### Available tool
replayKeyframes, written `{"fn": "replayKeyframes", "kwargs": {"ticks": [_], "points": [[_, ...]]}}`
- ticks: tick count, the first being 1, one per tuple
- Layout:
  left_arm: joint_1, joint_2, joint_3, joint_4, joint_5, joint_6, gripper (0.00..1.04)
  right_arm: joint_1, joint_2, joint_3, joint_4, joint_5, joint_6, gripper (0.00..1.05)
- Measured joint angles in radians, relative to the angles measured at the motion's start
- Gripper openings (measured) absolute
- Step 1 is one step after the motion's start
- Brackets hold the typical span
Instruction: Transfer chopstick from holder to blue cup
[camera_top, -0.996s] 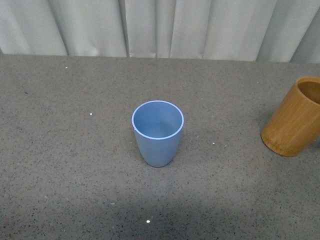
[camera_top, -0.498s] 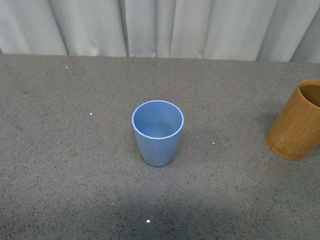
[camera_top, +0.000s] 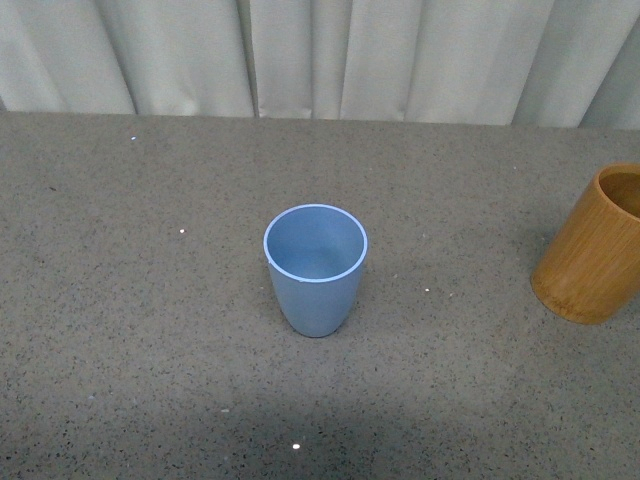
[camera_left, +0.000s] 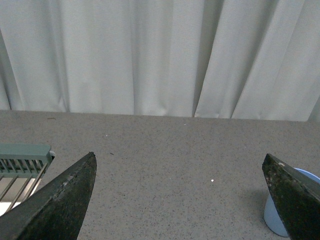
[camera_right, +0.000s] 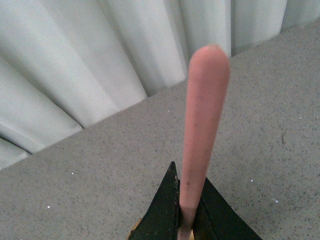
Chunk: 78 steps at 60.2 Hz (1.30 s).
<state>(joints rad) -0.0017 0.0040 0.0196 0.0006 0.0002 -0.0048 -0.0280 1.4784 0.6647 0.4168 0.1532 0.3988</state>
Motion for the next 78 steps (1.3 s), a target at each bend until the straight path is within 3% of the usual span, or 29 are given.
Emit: {"fn": "replayKeyframes", "kwargs": {"ticks": [14, 21, 30, 40, 49, 78], "points": [[0.0, 0.0, 0.0, 0.0, 0.0, 0.0, 0.98, -0.012, -0.204, 0.0, -0.096, -0.04, 0.044, 0.02], [0.0, 0.0, 0.0, 0.0, 0.0, 0.0, 0.98, 0.034, -0.288, -0.01, -0.113, -0.033, 0.09, 0.02], [0.0, 0.0, 0.0, 0.0, 0.0, 0.0, 0.98, 0.166, -0.315, -0.043, -0.095, 0.008, 0.143, 0.02], [0.0, 0.0, 0.0, 0.0, 0.0, 0.0, 0.98, 0.405, -0.183, -0.066, 0.027, 0.089, 0.227, 0.02], [0.0, 0.0, 0.0, 0.0, 0.0, 0.0, 0.98, 0.494, -0.006, -0.049, 0.108, 0.107, 0.284, 0.02], [0.0, 0.0, 0.0, 0.0, 0.0, 0.0, 0.98, 0.561, 0.145, 0.047, 0.126, 0.131, 0.337, 0.02]]}}
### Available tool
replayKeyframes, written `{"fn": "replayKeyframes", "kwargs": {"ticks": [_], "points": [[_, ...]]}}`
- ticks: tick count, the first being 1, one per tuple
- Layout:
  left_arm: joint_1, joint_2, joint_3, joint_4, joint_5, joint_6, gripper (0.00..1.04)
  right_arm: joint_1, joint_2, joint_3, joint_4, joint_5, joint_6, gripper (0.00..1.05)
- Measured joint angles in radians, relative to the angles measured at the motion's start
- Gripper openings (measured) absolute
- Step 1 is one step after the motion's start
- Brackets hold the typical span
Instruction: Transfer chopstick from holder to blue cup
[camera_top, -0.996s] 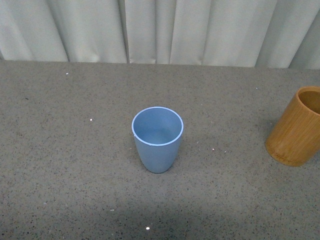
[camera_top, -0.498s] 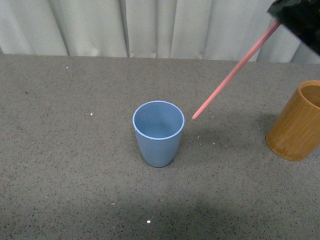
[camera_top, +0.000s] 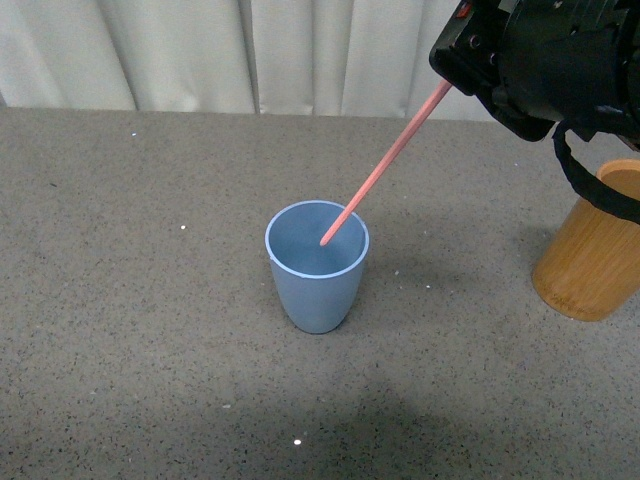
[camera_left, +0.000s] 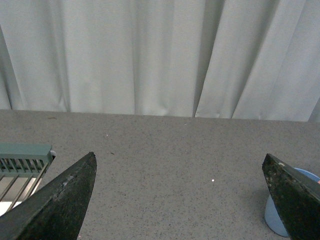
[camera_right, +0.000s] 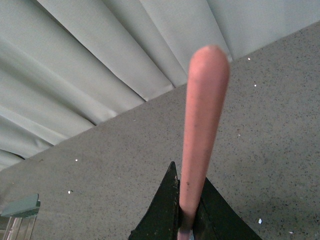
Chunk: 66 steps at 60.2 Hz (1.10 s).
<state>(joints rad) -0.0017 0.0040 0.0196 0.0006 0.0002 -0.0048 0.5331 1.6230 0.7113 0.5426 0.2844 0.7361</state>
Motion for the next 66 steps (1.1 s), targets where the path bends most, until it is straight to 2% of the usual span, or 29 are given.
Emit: {"fn": "replayKeyframes", "kwargs": {"ticks": [5, 7, 20, 28, 32, 35, 38, 40, 44, 48, 50, 53, 57, 66], "points": [[0.0, 0.0, 0.0, 0.0, 0.0, 0.0, 0.98, 0.007, 0.008, 0.0, -0.015, 0.012, -0.007, 0.02], [0.0, 0.0, 0.0, 0.0, 0.0, 0.0, 0.98, 0.01, 0.008, 0.0, -0.022, 0.015, -0.013, 0.06], [0.0, 0.0, 0.0, 0.0, 0.0, 0.0, 0.98, 0.009, -0.001, -0.008, -0.05, 0.024, -0.012, 0.43], [0.0, 0.0, 0.0, 0.0, 0.0, 0.0, 0.98, -0.018, -0.083, -0.057, -0.05, 0.049, -0.022, 0.7], [0.0, 0.0, 0.0, 0.0, 0.0, 0.0, 0.98, -0.044, -0.123, -0.159, 0.183, 0.135, -0.198, 0.61], [0.0, 0.0, 0.0, 0.0, 0.0, 0.0, 0.98, -0.09, -0.195, -0.262, 0.321, 0.103, -0.351, 0.52], [0.0, 0.0, 0.0, 0.0, -0.002, 0.0, 0.98, -0.144, -0.291, -0.341, 0.338, 0.061, -0.463, 0.45], [0.0, 0.0, 0.0, 0.0, -0.002, 0.0, 0.98, -0.207, -0.409, -0.415, 0.297, 0.004, -0.55, 0.38], [0.0, 0.0, 0.0, 0.0, -0.002, 0.0, 0.98, -0.319, -0.62, -0.516, 0.161, -0.108, -0.63, 0.27], [0.0, 0.0, 0.0, 0.0, -0.002, 0.0, 0.98, -0.456, -0.912, -0.609, -0.084, -0.242, -0.676, 0.15], [0.0, 0.0, 0.0, 0.0, -0.001, 0.0, 0.98, -0.494, -1.05, -0.632, -0.215, -0.256, -0.689, 0.1], [0.0, 0.0, 0.0, 0.0, 0.0, 0.0, 0.98, -0.521, -1.271, -0.664, -0.393, -0.264, -0.703, 0.01], [0.0, 0.0, 0.0, 0.0, 0.001, 0.0, 0.98, -0.528, -1.482, -0.694, -0.51, -0.28, -0.716, 0.01], [0.0, -0.001, 0.0, 0.0, -0.001, 0.0, 0.98, -0.531, -1.615, -0.705, -0.539, -0.287, -0.729, 0.01]]}}
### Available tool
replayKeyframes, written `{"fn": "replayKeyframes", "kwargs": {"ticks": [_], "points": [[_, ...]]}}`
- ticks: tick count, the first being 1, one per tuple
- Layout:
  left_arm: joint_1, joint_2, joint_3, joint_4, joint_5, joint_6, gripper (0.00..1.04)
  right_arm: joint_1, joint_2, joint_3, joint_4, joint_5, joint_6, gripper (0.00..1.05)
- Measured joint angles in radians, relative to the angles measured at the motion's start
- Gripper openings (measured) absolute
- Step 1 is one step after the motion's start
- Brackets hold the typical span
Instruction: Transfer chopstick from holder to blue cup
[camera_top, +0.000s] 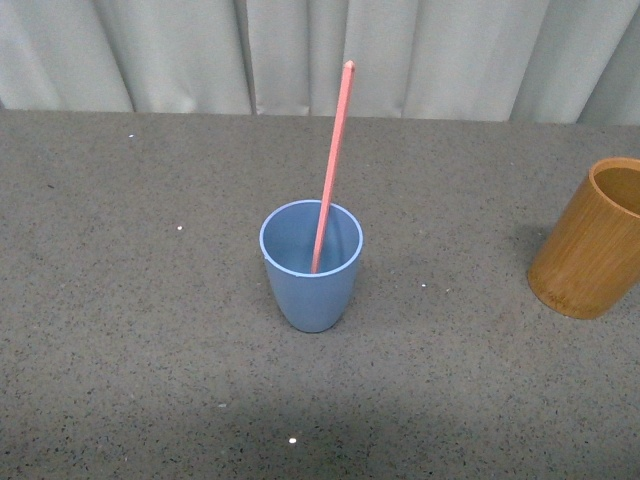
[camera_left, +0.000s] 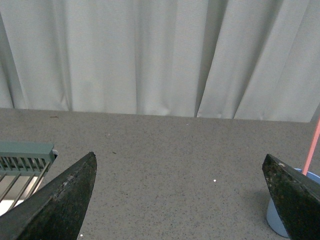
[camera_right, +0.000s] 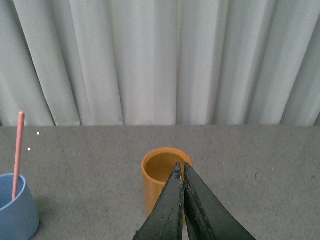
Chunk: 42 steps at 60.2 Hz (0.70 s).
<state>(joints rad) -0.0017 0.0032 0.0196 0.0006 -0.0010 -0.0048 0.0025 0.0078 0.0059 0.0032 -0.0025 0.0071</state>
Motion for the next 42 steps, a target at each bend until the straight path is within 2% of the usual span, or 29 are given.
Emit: {"fn": "replayKeyframes", "kwargs": {"ticks": [19, 42], "points": [[0.0, 0.0, 0.0, 0.0, 0.001, 0.0, 0.98, 0.0, -0.004, 0.0, -0.002, 0.001, -0.004, 0.01], [0.0, 0.0, 0.0, 0.0, 0.001, 0.0, 0.98, 0.0, -0.004, 0.0, -0.002, 0.001, -0.005, 0.67]]}}
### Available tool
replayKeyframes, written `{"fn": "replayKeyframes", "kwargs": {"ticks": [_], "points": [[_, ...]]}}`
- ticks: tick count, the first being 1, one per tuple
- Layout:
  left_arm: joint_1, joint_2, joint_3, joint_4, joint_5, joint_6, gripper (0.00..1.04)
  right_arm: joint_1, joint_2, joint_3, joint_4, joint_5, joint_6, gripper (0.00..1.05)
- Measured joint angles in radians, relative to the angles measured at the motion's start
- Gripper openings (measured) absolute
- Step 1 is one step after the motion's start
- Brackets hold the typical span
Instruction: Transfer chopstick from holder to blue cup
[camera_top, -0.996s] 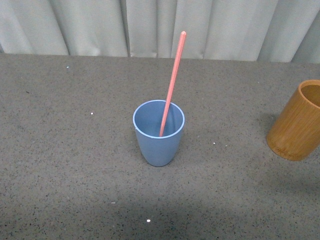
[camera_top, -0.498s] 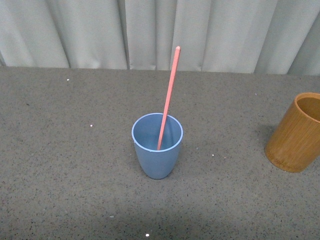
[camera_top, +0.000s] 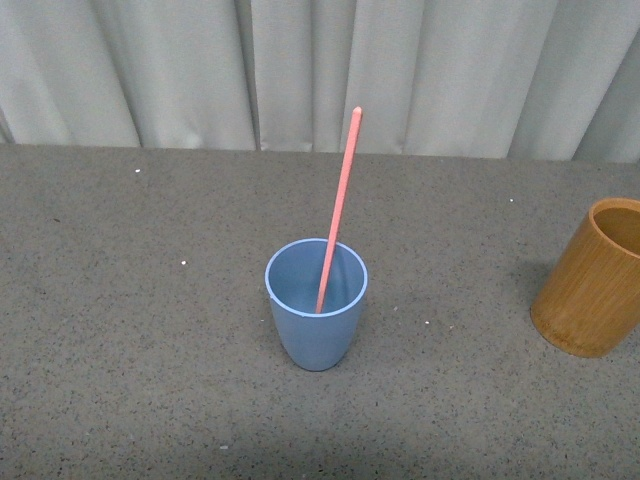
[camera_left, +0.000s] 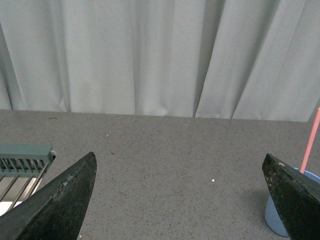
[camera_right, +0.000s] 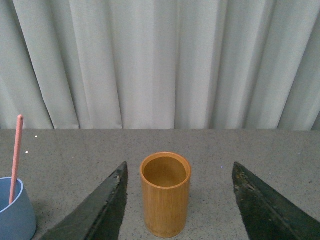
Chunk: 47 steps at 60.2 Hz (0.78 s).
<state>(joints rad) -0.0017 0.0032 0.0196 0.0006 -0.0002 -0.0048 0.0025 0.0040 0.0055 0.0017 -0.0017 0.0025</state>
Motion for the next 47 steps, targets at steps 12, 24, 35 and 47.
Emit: {"fn": "replayKeyframes", "kwargs": {"ticks": [12, 24, 35, 47], "points": [[0.0, 0.0, 0.0, 0.0, 0.0, 0.0, 0.98, 0.0, 0.0, 0.0, 0.0, 0.0, 0.001, 0.97], [0.0, 0.0, 0.0, 0.0, 0.0, 0.0, 0.98, 0.0, 0.0, 0.0, 0.0, 0.0, 0.0, 0.95], [0.0, 0.0, 0.0, 0.0, 0.0, 0.0, 0.98, 0.0, 0.0, 0.0, 0.0, 0.0, 0.0, 0.95], [0.0, 0.0, 0.0, 0.0, 0.0, 0.0, 0.98, 0.0, 0.0, 0.0, 0.0, 0.0, 0.0, 0.95]]}}
